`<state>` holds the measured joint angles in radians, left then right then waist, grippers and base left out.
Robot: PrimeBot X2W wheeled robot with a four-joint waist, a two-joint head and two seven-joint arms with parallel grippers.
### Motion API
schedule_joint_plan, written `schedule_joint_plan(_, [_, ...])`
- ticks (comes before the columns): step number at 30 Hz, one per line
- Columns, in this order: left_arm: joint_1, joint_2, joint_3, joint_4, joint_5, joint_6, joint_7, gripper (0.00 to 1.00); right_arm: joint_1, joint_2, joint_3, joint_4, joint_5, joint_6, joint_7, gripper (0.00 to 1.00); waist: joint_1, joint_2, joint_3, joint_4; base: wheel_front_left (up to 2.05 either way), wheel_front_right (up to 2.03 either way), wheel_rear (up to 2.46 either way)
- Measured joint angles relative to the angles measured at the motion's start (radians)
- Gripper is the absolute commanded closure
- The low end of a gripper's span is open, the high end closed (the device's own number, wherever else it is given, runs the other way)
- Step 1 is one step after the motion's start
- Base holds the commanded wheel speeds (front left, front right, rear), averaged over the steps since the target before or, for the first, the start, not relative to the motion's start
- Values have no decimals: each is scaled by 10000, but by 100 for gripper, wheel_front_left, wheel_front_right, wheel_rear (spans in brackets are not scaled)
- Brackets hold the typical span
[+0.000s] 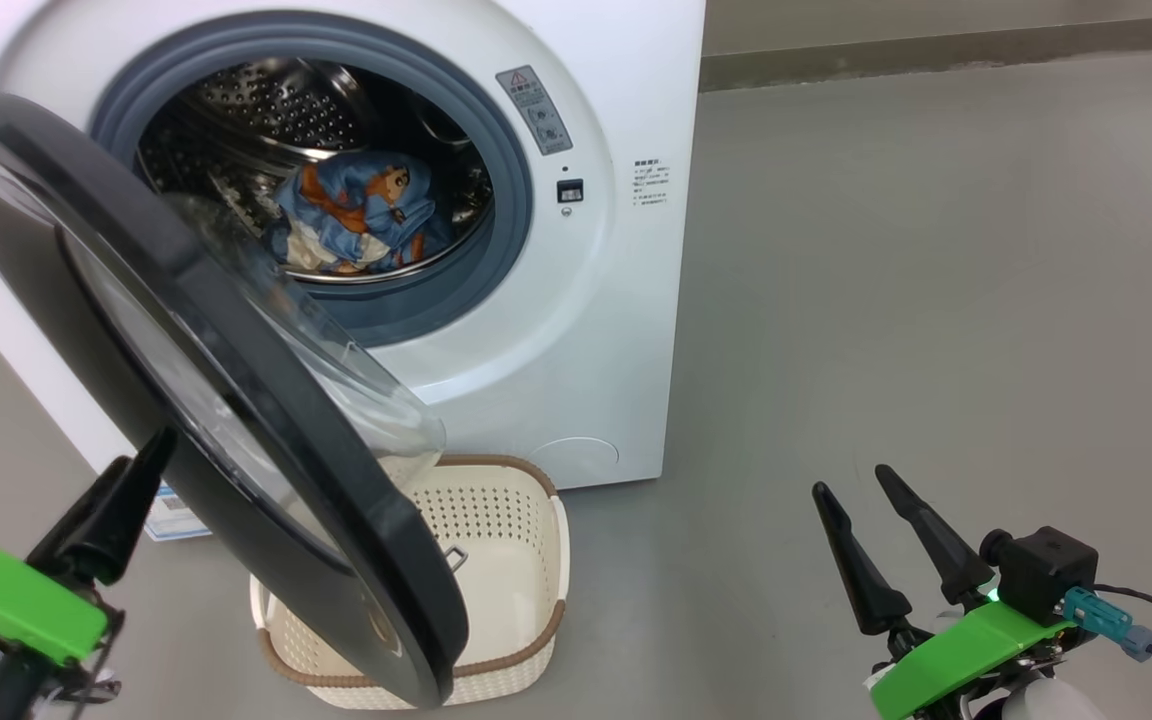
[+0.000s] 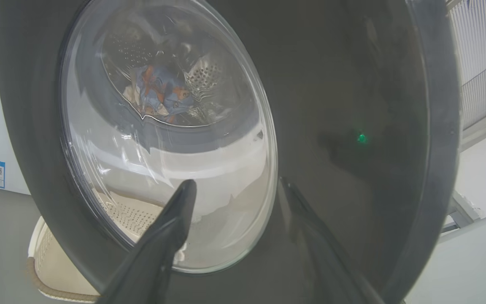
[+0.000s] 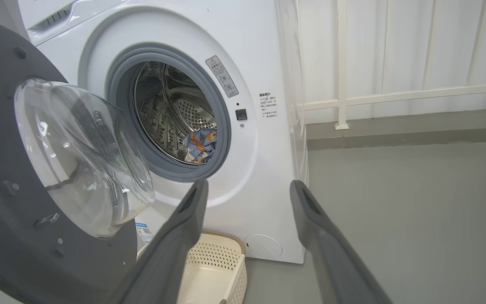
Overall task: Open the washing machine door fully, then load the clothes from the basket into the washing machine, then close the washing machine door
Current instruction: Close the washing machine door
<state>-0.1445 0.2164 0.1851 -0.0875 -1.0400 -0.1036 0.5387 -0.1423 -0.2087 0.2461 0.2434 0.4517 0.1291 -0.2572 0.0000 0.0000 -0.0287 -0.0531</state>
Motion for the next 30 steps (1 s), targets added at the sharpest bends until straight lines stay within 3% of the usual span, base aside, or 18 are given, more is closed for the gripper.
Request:
schedule_joint_plan(15, [718,-44,-1204,564,3066,-244,-5085,0,-6,-12,-33,-40,0,0,2,0,0,0,163,-136,0,0,0])
schedule_joint_plan(24, [1060,234,-2113,1655,4560,-244,-6893,0,-14,-46,-40,-38,0,0,0,0,0,0,150,-208,0,0,0])
schedule_joint_plan(30, [1059,151,-2238,2073,5060,-142,-7484,0,-15,-58,-82,-40,0,0,0,0,0,0,120,-205,0,0,0])
